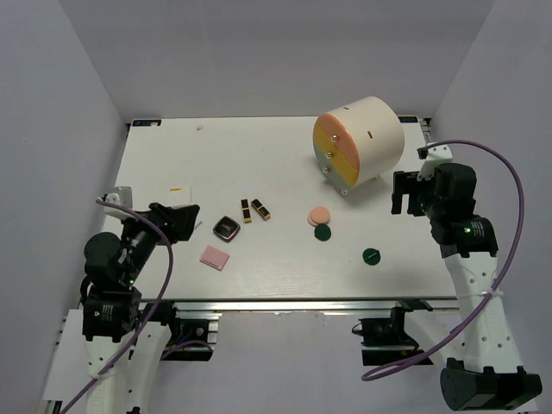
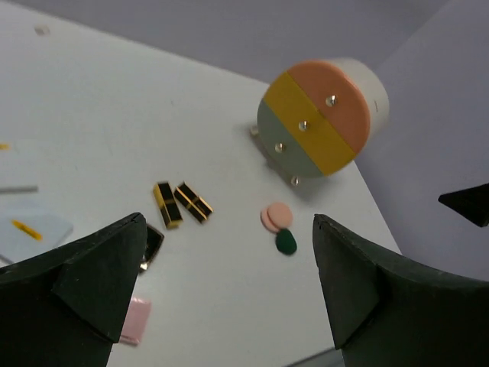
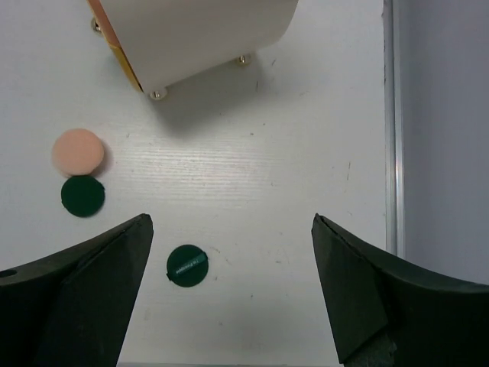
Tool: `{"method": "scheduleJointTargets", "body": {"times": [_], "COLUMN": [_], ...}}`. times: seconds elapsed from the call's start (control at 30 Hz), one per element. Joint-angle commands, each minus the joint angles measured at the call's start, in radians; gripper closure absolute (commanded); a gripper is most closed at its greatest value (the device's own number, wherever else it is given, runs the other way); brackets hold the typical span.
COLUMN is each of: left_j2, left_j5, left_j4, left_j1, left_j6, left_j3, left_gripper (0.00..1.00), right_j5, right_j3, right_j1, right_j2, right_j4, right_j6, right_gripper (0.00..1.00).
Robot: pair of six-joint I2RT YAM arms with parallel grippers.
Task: Organize the makeup
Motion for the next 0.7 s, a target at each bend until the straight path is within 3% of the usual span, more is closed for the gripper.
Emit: {"method": "scheduleJointTargets", "body": {"times": [0.0, 0.17, 0.27, 0.37, 0.4, 0.5, 0.57, 0.6, 0.63, 0.67], "left_j2": [-0.024, -0.049, -0.017, 0.046, 0.069, 0.193, 0.268, 0.363, 0.42, 0.476], "left_j5": [0.12, 0.178, 0.204, 0.288, 0.305, 0.319, 0.276, 0.203, 0.154, 0.108], "left_j4": [-0.074, -0.013, 0.056, 0.256, 0.312, 0.479, 0.544, 0.545, 0.541, 0.524], "left_j1": [0.001, 0.001, 0.001, 0.001, 0.001, -0.022, -0.078, -0.177, -0.242, -0.302], "left_j6": [-0.1, -0.186, -0.229, -0.31, -0.336, -0.411, -0.413, -0.399, -0.363, -0.347], "left_j3": [-0.079, -0.132, -0.162, -0.213, -0.23, -0.253, -0.213, -0.189, -0.157, -0.085], "left_gripper": [0.02, 0.02, 0.02, 0.22, 0.49, 0.7, 0.67, 0.6, 0.44, 0.37], "right_j5": [-0.005, -0.159, -0.359, -0.533, -0.55, -0.631, -0.602, -0.595, -0.593, -0.573], "right_j3": [0.037, 0.037, 0.042, 0.043, 0.045, 0.082, 0.088, 0.091, 0.102, 0.129], "right_j1": [0.001, 0.001, 0.001, 0.003, 0.003, 0.003, 0.003, 0.003, 0.003, 0.001], "right_j2": [-0.012, -0.06, -0.075, -0.074, -0.067, -0.024, -0.001, 0.008, 0.034, 0.048], "right_j4": [-0.08, -0.056, -0.066, -0.1, -0.114, -0.155, -0.088, -0.062, -0.036, 0.015], "right_j6": [-0.019, -0.11, -0.248, -0.38, -0.403, -0.433, -0.325, -0.288, -0.213, -0.164], "right_gripper": [0.11, 0.11, 0.1, 0.11, 0.11, 0.11, 0.11, 0.13, 0.18, 0.28]}}
